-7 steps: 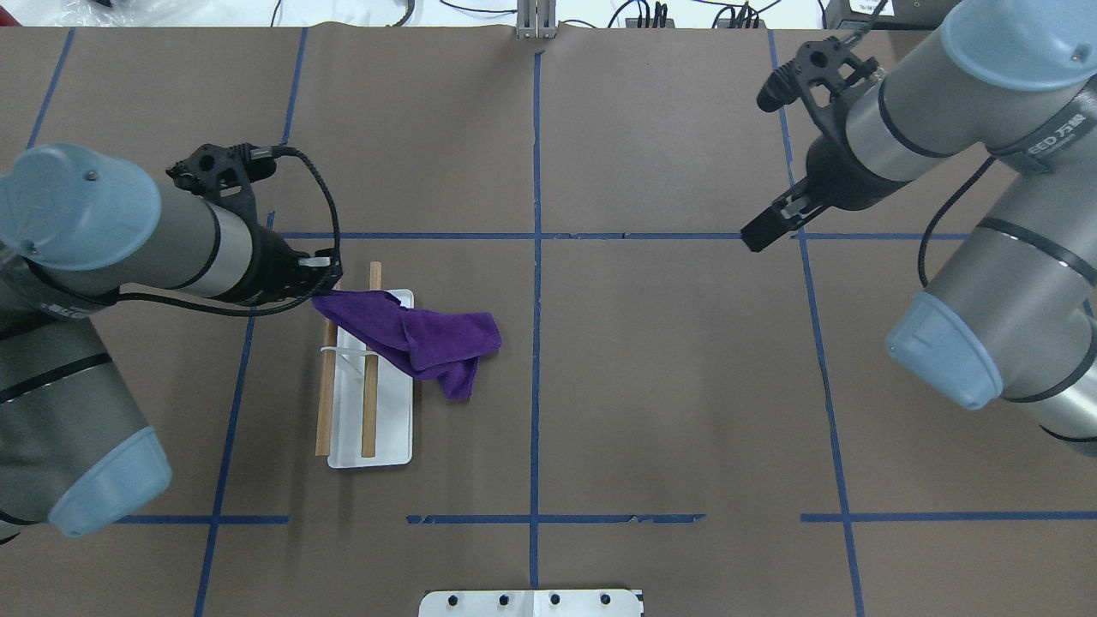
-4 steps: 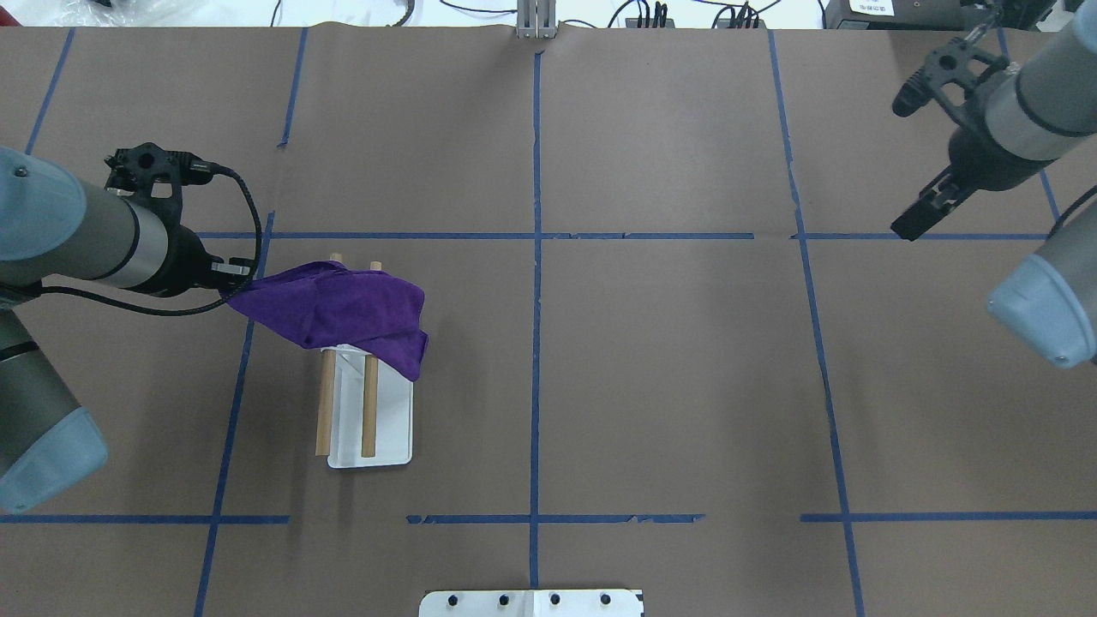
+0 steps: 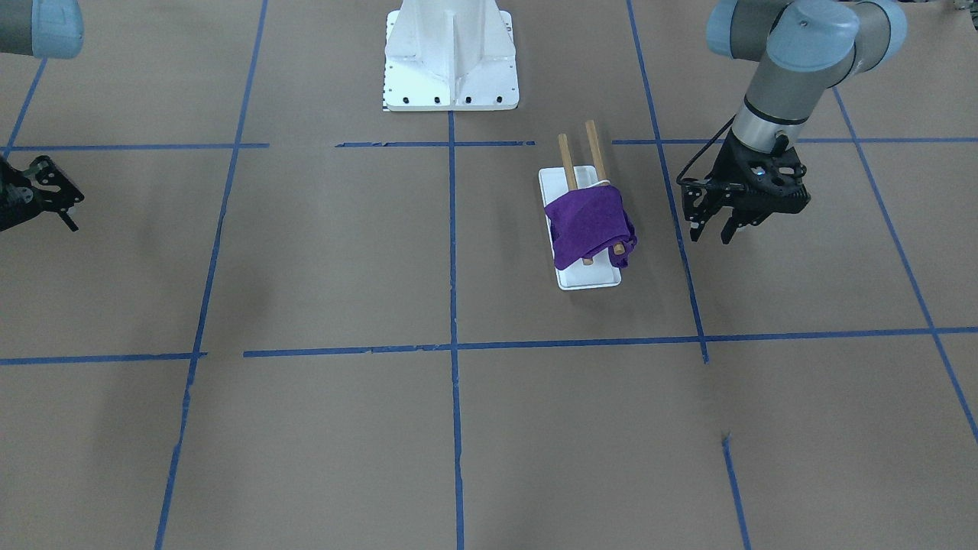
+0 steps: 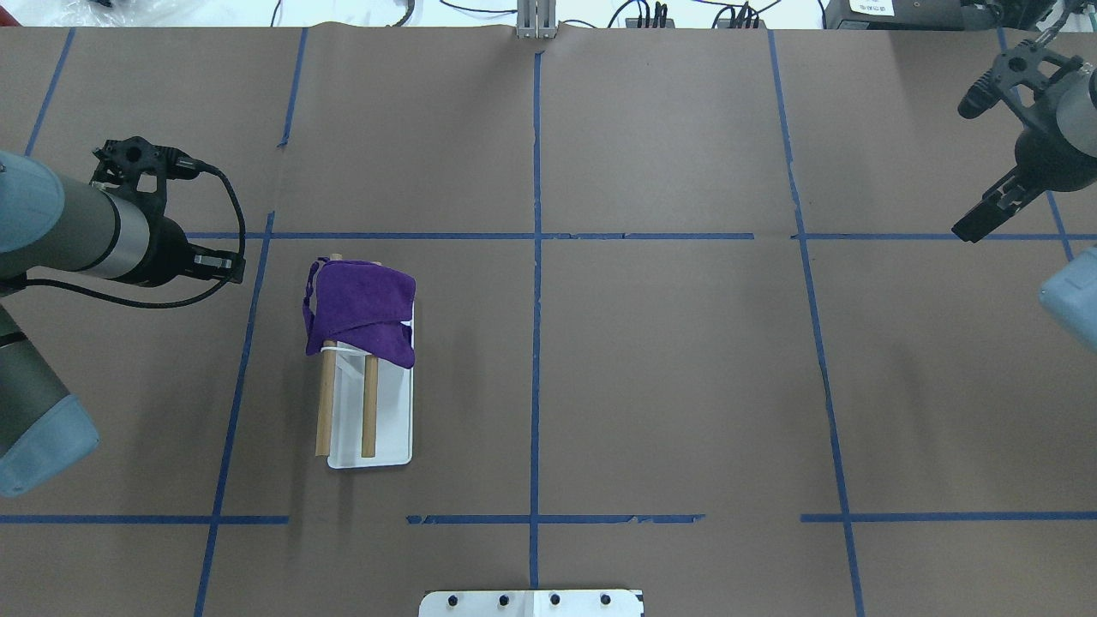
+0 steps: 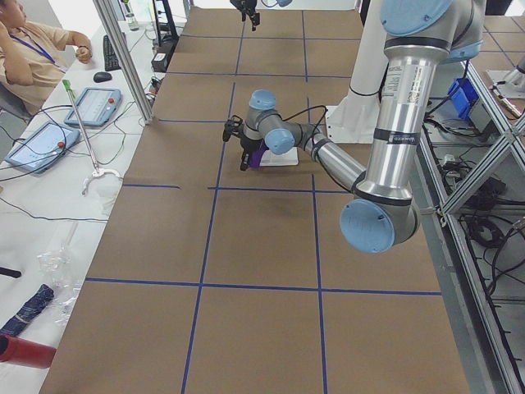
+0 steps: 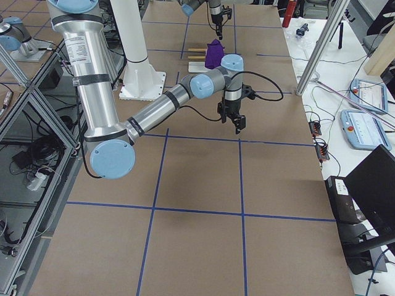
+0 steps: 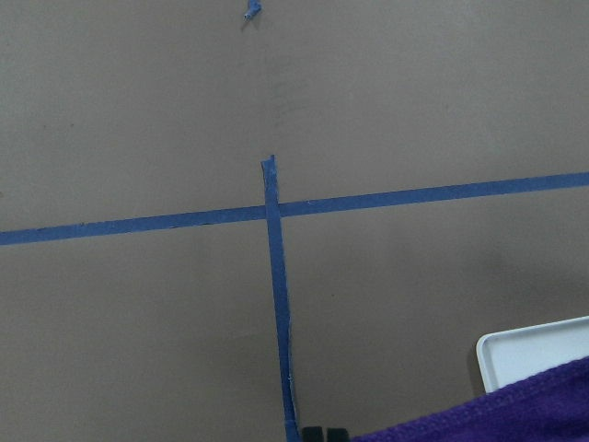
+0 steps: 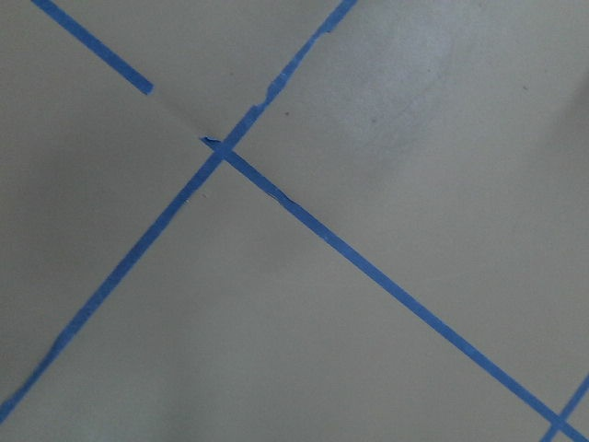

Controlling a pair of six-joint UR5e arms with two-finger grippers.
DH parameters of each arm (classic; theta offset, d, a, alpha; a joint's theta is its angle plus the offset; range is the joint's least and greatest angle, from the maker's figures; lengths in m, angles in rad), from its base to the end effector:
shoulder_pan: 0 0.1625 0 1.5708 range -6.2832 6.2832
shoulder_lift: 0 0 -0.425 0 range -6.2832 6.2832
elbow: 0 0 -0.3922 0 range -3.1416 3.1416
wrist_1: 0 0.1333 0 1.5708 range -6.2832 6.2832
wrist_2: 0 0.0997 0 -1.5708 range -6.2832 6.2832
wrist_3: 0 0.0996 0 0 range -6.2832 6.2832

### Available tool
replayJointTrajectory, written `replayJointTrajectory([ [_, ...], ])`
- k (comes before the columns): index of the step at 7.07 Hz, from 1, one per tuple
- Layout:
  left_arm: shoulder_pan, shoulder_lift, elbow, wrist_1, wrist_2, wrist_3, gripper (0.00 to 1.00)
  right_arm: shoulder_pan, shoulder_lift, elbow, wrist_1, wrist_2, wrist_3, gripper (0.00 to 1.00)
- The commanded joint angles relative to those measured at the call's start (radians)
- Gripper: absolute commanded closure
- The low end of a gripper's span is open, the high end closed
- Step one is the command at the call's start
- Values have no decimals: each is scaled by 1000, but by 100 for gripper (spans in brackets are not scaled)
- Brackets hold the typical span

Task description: Hang towel on rack

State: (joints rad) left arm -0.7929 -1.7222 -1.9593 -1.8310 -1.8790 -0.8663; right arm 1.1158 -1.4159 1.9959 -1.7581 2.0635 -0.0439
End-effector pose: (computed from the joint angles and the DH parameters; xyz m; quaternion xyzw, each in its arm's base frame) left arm 0.3042 -0.4557 0.3756 0.1584 0.3782 0.0195 0.9119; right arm -0.1508 -0.5044 0.4104 0.1364 -0.2728 -0.2809 0.9100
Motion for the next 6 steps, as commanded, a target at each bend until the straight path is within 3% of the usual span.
replayJointTrajectory([
  [1,-154,16,3,7,-94,285,0,132,-105,-6,2,-3,1,0],
  [3,-422,110,61,10,-303,637,0,310,-164,-137,3,24,-31,0],
  [4,-531,127,142,41,-343,797,0,352,-220,-167,3,93,-75,0],
  [6,-639,124,198,299,-347,817,0,456,-247,-238,5,174,-74,0],
])
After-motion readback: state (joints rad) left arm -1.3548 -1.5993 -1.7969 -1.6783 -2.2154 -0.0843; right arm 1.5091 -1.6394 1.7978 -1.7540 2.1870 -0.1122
